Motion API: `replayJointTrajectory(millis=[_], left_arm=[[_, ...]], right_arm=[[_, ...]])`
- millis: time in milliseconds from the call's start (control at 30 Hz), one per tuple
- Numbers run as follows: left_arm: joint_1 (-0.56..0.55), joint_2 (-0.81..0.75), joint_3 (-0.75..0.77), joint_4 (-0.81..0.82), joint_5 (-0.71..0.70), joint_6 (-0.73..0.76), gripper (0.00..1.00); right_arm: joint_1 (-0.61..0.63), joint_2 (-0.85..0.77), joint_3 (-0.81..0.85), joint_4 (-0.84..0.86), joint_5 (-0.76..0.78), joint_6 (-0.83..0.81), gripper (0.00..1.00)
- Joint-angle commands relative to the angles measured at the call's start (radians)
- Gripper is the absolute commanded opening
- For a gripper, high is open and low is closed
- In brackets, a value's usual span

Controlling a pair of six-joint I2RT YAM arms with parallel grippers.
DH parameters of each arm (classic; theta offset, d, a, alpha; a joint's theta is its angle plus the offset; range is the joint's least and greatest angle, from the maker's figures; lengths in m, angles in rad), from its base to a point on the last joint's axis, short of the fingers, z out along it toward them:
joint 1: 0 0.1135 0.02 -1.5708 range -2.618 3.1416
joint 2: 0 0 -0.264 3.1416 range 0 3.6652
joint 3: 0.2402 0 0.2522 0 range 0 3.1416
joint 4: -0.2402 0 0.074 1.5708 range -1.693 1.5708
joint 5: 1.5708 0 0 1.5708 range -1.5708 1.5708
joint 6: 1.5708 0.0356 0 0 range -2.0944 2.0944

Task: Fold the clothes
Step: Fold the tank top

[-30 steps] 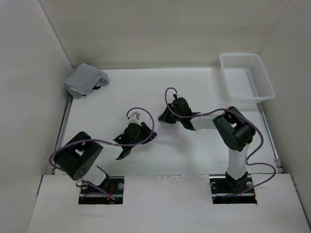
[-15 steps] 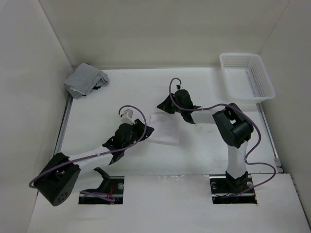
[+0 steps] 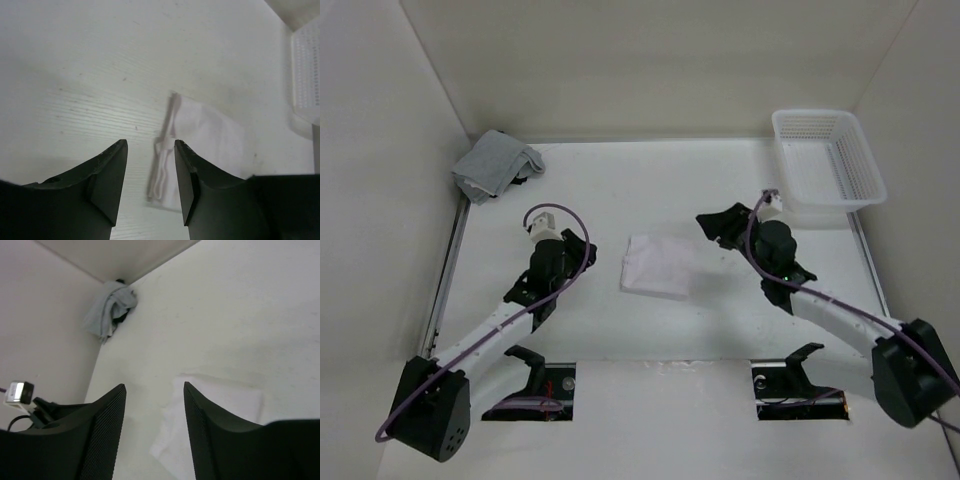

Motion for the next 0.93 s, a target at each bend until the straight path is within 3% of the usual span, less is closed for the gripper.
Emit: replayJointTrajectory(millis=[0, 133, 267, 500, 600, 900], left_arm=[[0.042, -0.009, 0.05, -0.062, 0.0, 0.035, 0.42], [0.073, 0.022, 0.056, -0.06, 0.023, 0.034, 0.43], [0.073, 0.062, 0.049, -0.022, 0.029, 0.027, 0.43], [0.07, 0.111, 0.056, 0.029, 0.044, 0.029, 0.42], [0.067, 0.148, 0.07, 0.039, 0.044, 0.034, 0.42], [0.054, 0.217, 0.081, 0.09, 0.07, 0.034, 0.43]], right_arm=[[-0.033, -0.134, -0.128, -0.013, 0.144, -0.047, 0.57], [-0.073, -0.337, -0.26, -0.067, 0.244, -0.054, 0.63], [-0.137, -0.435, -0.339, -0.081, 0.292, -0.053, 0.66], [-0.223, -0.405, -0.378, -0.067, 0.252, -0.059, 0.66], [-0.246, -0.411, -0.386, -0.061, 0.229, -0.05, 0.62], [-0.248, -0.369, -0.383, -0.048, 0.212, -0.04, 0.58]])
